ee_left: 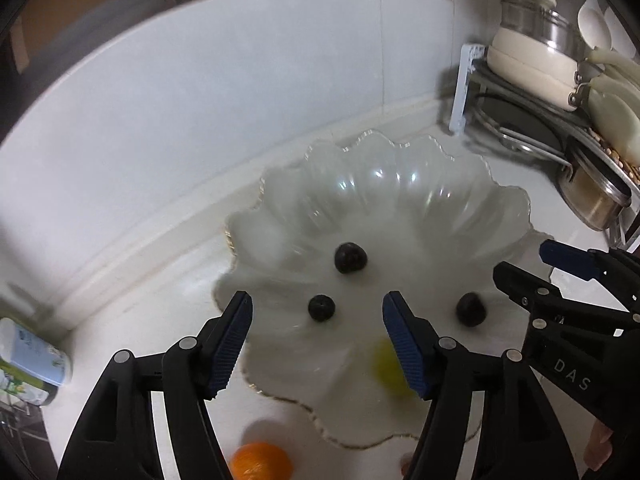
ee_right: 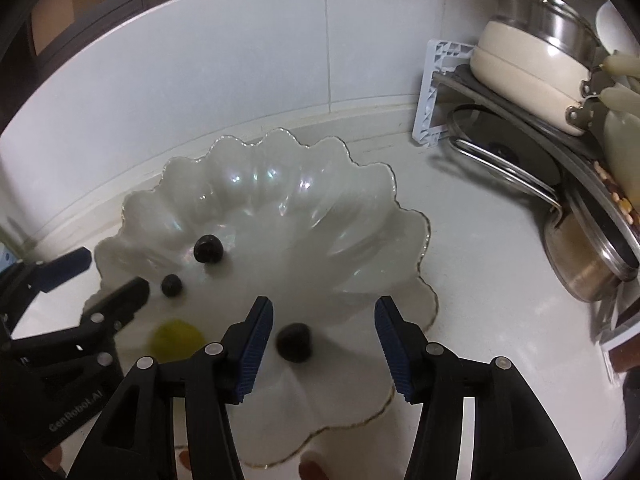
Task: Organize fruits
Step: 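Open the left tool over the bowl while the right tool opens to drop its plum, then withdraw both open tools from the bowl toward the fruits on the counter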
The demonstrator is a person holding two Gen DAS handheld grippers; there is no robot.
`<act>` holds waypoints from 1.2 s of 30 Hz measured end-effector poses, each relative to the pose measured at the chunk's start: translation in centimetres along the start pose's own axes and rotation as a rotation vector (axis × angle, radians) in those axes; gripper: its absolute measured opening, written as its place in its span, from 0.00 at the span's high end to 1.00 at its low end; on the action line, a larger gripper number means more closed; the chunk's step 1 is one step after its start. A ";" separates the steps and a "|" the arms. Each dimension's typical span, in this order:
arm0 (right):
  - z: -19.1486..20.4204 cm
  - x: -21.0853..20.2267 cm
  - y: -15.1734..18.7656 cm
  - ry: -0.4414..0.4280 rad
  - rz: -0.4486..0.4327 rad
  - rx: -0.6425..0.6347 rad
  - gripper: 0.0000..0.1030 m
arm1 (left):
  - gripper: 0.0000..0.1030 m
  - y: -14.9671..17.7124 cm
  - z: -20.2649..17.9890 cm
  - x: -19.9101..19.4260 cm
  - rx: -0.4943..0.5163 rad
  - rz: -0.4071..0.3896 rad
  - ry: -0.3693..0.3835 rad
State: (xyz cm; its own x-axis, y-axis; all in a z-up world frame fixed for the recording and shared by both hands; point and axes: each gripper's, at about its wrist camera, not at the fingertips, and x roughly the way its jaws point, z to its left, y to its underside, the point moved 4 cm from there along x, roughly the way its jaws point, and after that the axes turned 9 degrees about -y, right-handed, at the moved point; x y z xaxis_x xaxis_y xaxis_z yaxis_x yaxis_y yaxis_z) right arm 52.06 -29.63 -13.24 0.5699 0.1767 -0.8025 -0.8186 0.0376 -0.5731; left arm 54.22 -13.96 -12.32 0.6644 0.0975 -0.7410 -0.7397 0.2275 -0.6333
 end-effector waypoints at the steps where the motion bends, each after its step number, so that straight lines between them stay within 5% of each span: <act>1: 0.0 -0.3 0.1 0.004 -0.006 -0.002 0.47 | 0.35 0.0 0.2 -0.4 -0.006 -0.007 0.002; 36: 5.6 -16.6 5.1 0.010 -0.259 0.002 0.47 | 0.35 4.5 4.8 -17.2 -0.054 -0.261 0.024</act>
State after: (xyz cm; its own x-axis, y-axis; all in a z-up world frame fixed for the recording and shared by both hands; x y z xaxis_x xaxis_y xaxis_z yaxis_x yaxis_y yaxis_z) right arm 38.02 -26.84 -1.91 0.7613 0.1515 -0.6305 -0.6453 0.0822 -0.7595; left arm 40.00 -9.97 -1.35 0.8309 0.0189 -0.5561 -0.5491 0.1901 -0.8139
